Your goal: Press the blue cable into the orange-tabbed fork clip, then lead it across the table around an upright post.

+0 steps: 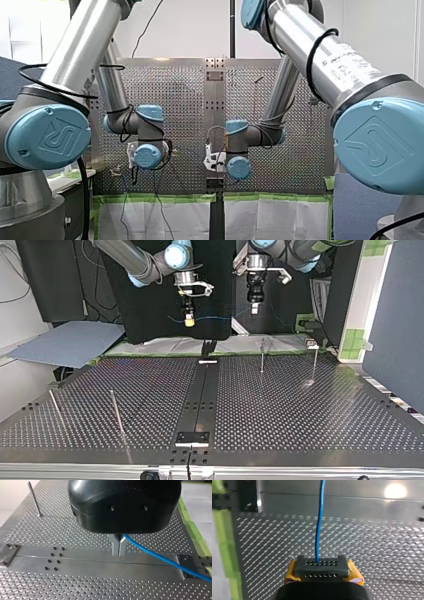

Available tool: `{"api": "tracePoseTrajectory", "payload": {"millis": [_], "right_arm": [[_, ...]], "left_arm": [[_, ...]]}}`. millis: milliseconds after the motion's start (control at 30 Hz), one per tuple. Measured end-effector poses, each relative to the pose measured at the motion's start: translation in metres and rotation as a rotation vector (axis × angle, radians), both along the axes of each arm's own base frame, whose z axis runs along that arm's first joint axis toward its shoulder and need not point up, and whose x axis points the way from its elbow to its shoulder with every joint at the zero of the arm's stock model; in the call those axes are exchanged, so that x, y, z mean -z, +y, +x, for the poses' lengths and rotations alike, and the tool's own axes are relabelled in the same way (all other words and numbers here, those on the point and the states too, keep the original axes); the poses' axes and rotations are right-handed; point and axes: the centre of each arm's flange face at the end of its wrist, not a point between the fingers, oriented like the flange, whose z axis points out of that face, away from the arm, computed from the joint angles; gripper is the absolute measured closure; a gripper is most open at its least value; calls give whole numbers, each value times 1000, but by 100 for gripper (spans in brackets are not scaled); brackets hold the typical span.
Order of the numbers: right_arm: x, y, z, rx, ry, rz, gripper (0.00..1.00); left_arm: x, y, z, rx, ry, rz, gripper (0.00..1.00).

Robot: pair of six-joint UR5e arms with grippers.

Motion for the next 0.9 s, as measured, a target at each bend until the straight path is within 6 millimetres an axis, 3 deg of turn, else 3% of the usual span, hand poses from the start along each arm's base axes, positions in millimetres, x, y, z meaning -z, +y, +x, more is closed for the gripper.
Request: {"api": "tracePoseTrajectory", "payload": {"millis": [267,333,567,900], "right_arm": [[-50,-12,12,-70,-134,-62,100],[-54,-16,15,-80,-155,-71,100],[-42,-30,26,-85,-174,-78,100],[-5,-44,38,-87,-184,-57,100]], "left_arm": [[-14,22,-14,-43,-20,-29,100],[-14,26,-10,-47,-31,-52,100],[-7,32,23,-48,-73,-119,100],[23,59,45,-109,-20,-100,100]]}}
